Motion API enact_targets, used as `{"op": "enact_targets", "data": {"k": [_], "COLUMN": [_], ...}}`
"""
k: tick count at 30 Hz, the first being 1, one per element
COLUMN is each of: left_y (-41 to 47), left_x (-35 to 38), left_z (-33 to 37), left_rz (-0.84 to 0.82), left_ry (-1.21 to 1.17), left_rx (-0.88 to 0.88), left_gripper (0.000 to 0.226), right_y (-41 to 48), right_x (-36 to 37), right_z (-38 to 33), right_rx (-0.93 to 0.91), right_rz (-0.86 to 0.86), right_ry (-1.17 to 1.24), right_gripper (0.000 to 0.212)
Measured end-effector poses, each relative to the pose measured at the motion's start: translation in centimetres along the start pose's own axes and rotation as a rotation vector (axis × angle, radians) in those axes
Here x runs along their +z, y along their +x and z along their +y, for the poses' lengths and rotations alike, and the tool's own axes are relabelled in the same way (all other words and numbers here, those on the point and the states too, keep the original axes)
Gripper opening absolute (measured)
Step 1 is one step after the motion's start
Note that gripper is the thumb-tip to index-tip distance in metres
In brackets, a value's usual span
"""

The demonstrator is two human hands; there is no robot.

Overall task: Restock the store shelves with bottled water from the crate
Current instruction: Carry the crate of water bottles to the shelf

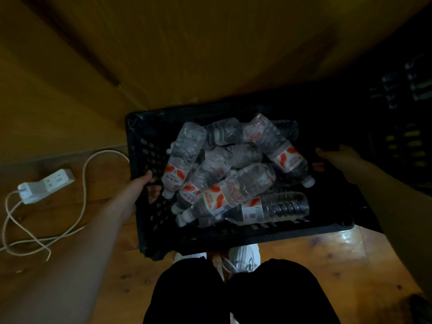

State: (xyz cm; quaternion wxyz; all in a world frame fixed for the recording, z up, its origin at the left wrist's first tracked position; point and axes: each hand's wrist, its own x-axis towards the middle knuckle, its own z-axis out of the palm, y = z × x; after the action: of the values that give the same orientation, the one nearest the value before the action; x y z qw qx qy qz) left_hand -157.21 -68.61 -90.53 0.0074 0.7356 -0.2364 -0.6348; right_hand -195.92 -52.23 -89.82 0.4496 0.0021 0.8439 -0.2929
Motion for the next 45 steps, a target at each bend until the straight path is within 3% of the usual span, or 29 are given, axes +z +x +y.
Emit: {"op": "enact_targets", "data": {"k": [20,25,29,33,39,45], "left_y": [0.1,-0.6,-3.6,-8.0,-16.0,-24.7], "left_x": [-0.5,-1.3,-2.8,-5.0,-8.1,-11.3], "left_z": [0.1,0.2,0.4,0.7,1.0,0.5], "left_rz": [0.06,0.06,0.071,0.107,0.126,0.119], "left_ry": [0.09,0.077,0.063,0.07,0.043,-0.035], "left_rx": [0.006,0.01,0.021,0.0,-0.019,-0.017], "left_gripper": [0.038,0.04,0.041,0.042,0.039,0.034], "right_y": [-0.2,-1.8,-5.2,-9.8,-17.2,-24.2], "right_x": [0.5,0.6,-0.3,-2.2,-5.0,-7.7], "right_z": [2.5,2.2,0.7,-0.9,-4.0,-7.6], "right_rx": [-0.005,-0.032,-0.038,-0.022,-0.012,-0.033], "right_rz": [0.079,0.088,0.087,0.088,0.081,0.051], "right_ry": [0.047,0.052,0.024,0.022,-0.056,-0.12], "right_gripper": [0.041,0.017,0.006,0.024,0.011,0.015]}}
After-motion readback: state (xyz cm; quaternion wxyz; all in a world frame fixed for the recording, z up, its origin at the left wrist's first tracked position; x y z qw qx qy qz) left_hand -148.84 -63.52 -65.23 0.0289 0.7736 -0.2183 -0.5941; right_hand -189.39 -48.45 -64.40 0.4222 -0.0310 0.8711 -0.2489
